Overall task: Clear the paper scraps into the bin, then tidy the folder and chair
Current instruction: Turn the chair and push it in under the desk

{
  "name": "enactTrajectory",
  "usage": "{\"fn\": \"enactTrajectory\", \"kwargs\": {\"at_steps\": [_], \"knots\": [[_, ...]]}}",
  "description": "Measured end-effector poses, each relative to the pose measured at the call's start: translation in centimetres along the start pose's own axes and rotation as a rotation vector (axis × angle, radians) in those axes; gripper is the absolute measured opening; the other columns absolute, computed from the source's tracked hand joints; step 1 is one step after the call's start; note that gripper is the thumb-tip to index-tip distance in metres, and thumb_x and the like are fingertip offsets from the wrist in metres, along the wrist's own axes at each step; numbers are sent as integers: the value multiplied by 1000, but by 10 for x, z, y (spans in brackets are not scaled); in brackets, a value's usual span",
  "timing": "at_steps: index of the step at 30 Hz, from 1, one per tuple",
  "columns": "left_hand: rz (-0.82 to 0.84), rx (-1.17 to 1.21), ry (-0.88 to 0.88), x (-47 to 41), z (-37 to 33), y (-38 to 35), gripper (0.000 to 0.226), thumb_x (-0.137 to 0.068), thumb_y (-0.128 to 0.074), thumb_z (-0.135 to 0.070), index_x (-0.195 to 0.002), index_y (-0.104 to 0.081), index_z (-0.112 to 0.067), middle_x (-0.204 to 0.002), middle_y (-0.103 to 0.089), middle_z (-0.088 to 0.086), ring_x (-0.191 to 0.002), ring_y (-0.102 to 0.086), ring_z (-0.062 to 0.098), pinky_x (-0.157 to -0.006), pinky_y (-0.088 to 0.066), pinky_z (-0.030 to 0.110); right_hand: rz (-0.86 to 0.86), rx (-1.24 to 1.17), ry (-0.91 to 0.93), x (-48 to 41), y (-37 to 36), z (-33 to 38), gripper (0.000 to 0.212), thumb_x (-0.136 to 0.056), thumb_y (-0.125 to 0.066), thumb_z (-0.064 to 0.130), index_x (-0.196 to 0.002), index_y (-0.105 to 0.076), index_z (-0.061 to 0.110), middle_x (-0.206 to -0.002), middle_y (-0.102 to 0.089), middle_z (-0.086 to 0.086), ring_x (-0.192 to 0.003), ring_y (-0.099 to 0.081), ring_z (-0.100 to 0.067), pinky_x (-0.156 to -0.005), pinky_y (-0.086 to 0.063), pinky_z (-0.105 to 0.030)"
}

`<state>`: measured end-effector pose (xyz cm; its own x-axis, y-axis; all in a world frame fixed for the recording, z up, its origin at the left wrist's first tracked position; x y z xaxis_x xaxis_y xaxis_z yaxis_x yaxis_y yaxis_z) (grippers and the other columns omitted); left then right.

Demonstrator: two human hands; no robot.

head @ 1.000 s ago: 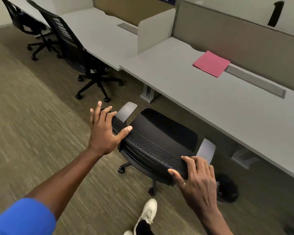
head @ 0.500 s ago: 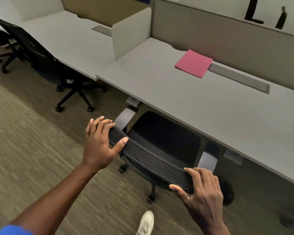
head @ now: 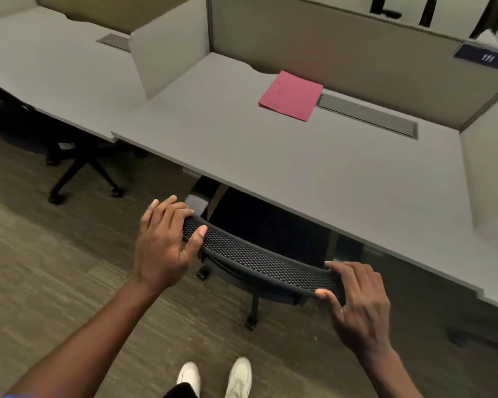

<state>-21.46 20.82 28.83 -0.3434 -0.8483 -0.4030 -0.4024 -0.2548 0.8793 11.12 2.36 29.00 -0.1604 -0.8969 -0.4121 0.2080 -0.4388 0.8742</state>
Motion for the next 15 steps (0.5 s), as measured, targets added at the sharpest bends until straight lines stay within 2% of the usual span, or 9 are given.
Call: {"fn": "enactTrajectory", "kwargs": {"at_steps": [10,15], "knots": [[33,-1,-86,-36,-7,-13,47,-104,-38,-52,-116,-65,-15,-123,-65,5,-129,-55,30,-121,-35,49,-77,50,-14,-31,-5,-24,52,-101,-48,57,-103,-74,12,-100,-67,-7,-90,-60,-30,-78,-47,-45],[46,12,-102,-52,-6,-22,50,-104,-36,-53,-117,-65,-14,-123,-65,6,-126,-55,31,-114,-39,50,-78,75,-49,-41,-10,-34,48,-103,-48,54,-101,-75,14,-98,-67,-6,-91,-61,-30,-80,-47,-45]]}}
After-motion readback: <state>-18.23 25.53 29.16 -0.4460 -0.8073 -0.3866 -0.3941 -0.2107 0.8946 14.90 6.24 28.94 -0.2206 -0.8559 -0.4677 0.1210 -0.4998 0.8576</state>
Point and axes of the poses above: each hand's wrist, its own x-axis away from the middle knuckle, its own y-axis out of the back of the hand, z = x × y, the point moved 6 cm from there along -x, towards the middle knuckle
